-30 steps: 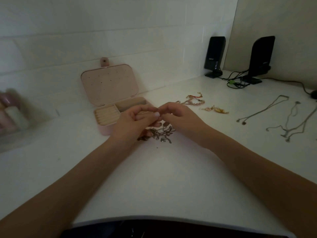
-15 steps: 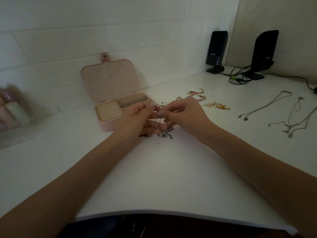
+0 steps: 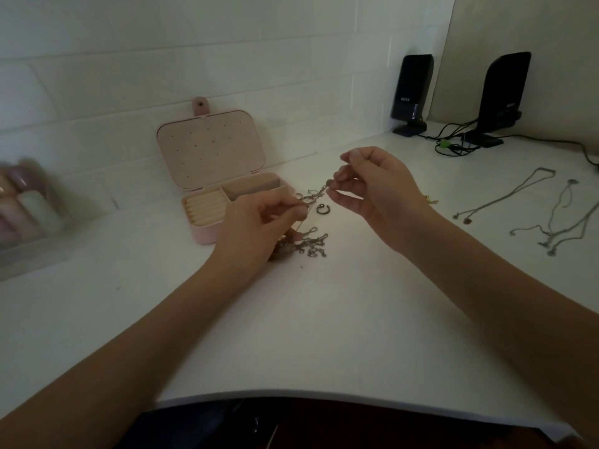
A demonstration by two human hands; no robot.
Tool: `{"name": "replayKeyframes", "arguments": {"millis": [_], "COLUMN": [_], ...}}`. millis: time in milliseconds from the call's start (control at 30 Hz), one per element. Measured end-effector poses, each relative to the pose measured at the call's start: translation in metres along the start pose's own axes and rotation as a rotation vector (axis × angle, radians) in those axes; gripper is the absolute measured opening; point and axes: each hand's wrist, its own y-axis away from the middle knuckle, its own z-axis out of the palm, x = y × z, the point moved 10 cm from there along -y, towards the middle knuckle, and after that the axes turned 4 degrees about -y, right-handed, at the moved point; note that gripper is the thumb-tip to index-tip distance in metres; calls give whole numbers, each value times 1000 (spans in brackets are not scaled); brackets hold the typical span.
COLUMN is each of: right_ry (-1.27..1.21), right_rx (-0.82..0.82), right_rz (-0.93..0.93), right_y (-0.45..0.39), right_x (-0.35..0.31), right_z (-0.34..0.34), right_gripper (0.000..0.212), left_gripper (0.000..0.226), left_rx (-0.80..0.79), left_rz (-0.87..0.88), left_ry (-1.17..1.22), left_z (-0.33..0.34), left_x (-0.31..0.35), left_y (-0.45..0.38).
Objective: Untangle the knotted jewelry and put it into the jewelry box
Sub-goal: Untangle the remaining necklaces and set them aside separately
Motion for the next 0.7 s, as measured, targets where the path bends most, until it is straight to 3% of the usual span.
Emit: {"name": "replayKeyframes", "arguments": {"millis": [167, 367, 500, 700], "right_ry": [8, -129, -92, 247], "right_rx": [48, 23, -23, -30], "right_rz": [23, 97, 152, 200], "right_y": [-1, -3, -3, -6], "right_x": [4, 11, 15, 13], "right_z": [-9, -5, -1, -13], "right_gripper": [14, 16, 15, 15], "left_gripper": [20, 27, 27, 24], "left_rx": [-4, 140, 141, 24], "left_rz": [-54, 74, -49, -257], "left_ry": [57, -153, 87, 365], "left_z": [2, -14, -15, -3], "left_x": [-5, 2, -6, -20], "left_y": [0, 2, -2, -4]}}
